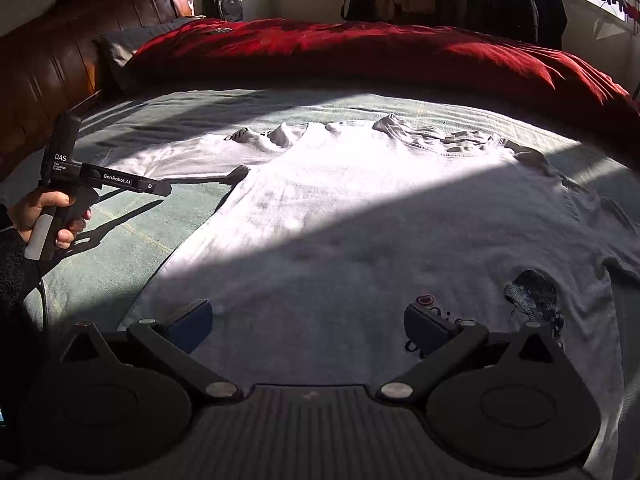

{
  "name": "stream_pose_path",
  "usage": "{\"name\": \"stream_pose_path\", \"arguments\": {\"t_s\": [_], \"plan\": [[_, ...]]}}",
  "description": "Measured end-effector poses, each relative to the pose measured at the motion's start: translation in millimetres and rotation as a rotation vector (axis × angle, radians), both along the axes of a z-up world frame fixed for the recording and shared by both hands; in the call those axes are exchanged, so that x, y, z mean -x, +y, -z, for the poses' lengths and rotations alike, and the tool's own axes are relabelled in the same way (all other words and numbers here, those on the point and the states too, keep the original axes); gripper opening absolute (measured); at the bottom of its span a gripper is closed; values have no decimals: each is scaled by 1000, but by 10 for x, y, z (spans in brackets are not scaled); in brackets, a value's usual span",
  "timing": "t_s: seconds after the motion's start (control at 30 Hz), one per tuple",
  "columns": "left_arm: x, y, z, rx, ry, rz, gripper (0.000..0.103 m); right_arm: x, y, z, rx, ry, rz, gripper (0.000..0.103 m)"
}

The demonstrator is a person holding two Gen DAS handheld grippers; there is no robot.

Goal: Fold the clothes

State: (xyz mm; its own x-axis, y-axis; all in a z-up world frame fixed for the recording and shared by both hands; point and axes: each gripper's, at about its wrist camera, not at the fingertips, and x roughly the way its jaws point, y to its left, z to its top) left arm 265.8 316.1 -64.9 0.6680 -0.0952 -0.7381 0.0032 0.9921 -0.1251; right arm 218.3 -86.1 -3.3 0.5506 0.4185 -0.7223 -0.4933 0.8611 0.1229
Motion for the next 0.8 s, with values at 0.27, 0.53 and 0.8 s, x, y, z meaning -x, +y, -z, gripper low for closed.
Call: {"name": "stream_pose_path", "arguments": {"t_s": [0.27,0.53,0.8], "plan": [[-655,88,-44,208,-69,-51,102,2,48,36,-22,19,1,103],[-418,659,107,230,-31,-214,102,-6,-56,66,-17,49,42,103],[26,1342,22,208,-19,-421,102,-19,27,116,-26,62,28,103]]}}
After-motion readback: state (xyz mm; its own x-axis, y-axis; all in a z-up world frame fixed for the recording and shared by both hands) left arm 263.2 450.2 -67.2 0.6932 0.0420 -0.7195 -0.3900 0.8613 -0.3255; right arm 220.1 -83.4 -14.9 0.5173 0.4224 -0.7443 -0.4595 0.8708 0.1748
